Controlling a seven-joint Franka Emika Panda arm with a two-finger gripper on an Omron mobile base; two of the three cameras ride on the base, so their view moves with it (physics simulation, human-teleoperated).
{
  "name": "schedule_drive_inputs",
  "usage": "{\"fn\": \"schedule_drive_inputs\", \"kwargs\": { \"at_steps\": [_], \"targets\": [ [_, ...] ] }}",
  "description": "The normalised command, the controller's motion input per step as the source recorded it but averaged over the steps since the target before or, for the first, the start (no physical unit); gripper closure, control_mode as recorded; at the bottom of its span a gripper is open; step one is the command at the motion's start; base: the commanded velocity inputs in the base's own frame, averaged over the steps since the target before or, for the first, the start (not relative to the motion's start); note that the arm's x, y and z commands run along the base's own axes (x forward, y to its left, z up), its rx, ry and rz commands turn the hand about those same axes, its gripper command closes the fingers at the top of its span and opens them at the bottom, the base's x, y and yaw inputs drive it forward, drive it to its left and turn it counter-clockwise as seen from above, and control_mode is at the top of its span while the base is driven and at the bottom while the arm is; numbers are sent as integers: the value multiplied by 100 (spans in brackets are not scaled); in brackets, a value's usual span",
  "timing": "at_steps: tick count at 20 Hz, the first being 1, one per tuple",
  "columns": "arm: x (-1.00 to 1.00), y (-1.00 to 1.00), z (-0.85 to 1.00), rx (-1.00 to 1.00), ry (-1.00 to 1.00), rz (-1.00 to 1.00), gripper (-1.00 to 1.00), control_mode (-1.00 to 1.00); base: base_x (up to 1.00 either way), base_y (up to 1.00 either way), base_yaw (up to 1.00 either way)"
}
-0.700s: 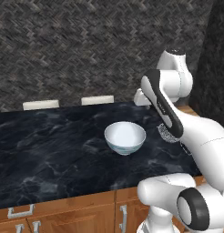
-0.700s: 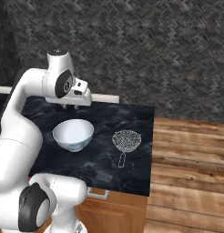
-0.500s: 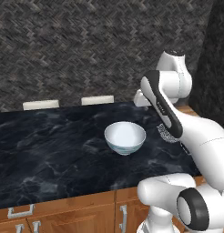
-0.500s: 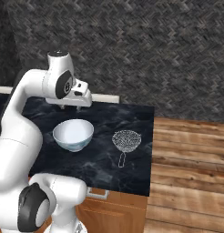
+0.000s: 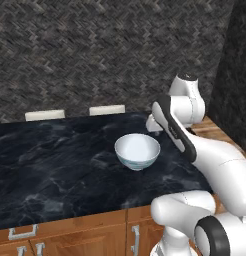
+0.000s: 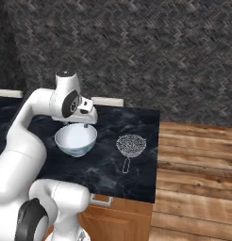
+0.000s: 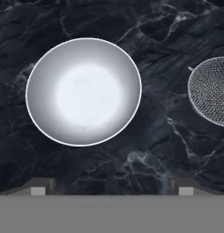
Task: Pick the strainer and bowl and place them in the sink. Then turn on the water.
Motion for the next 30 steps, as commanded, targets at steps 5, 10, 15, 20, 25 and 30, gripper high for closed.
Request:
{"fn": "schedule_drive_inputs", "kwargs": {
  "at_steps": [5,10,15,20,25,30],
  "targets": [
    [11,-1,-55,0,0,0,-100,-100,0,0,0],
    [23,-9,-26,1,1,0,-100,-100,0,0,0],
    [36,-17,-24,3,4,0,-100,-100,0,0,0],
    [38,-10,-31,3,6,0,-100,-100,0,0,0],
    [37,-5,-28,1,7,0,-100,-100,0,0,0],
    [37,-1,-21,0,6,0,-100,-100,0,0,0]
  ]
}}
